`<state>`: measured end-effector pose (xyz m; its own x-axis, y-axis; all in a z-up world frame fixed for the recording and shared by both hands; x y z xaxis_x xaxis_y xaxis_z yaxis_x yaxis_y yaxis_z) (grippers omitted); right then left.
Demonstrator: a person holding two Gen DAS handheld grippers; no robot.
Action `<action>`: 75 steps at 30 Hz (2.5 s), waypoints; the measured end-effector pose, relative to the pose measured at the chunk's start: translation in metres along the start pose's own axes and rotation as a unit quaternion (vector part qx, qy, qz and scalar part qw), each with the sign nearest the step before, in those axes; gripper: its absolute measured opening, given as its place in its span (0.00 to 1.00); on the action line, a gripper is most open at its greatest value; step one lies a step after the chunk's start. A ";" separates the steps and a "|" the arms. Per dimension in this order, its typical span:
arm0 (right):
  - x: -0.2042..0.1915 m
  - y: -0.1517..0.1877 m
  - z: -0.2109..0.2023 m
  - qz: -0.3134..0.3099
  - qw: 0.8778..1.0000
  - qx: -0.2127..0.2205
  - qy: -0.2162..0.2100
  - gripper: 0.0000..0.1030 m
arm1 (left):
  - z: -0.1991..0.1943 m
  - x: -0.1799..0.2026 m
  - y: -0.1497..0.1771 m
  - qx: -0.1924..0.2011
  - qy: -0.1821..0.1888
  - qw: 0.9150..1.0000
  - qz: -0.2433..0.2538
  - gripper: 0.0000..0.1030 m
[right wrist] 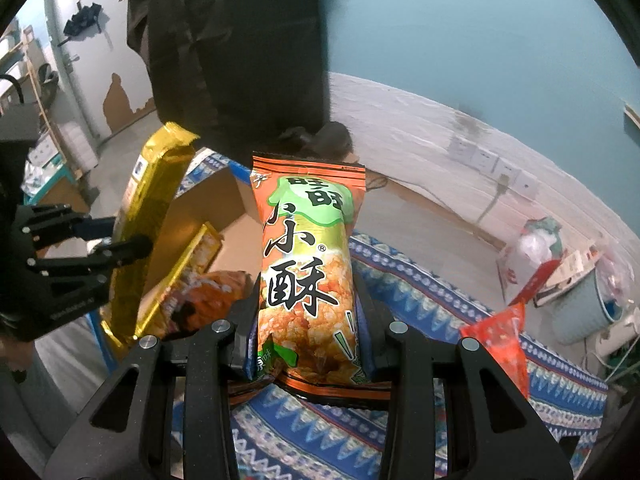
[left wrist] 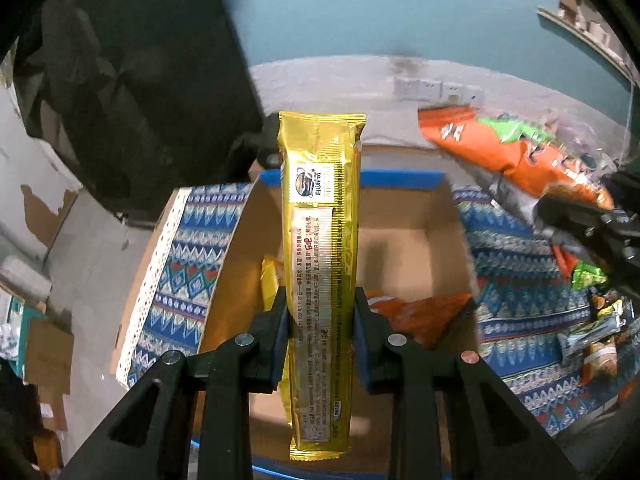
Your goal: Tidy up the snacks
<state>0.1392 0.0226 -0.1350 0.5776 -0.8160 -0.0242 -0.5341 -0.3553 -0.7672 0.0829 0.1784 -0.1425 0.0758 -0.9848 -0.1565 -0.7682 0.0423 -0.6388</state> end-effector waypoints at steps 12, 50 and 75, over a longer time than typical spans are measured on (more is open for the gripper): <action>-0.041 -0.006 0.039 -0.005 0.999 -0.023 -0.027 0.35 | 0.033 -0.033 0.021 -0.043 -0.029 0.998 -0.022 0.29; -0.040 0.008 0.033 -0.004 0.999 -0.042 -0.026 0.71 | -0.006 -0.011 0.007 -0.014 -0.007 1.000 -0.015 0.66; 0.079 0.066 -0.040 0.028 0.996 -0.052 0.073 0.73 | -0.016 0.123 -0.005 -0.029 0.077 0.995 0.060 0.70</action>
<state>0.1250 -0.0832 -0.1623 0.4540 -0.8904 0.0338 -0.6282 -0.3468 -0.6965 0.0859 0.0548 -0.1463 -0.1140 -0.9875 -0.1086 -0.8017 0.1560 -0.5770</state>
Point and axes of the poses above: each gripper's, at about its wrist camera, not at the fingertips, and z roughly the way its jaws point, x to its right, y to its underside, the point moved 5 cm from there along z, roughly the way its jaws point, and after that the axes turned 8 degrees about x, right-handed, at the moved point
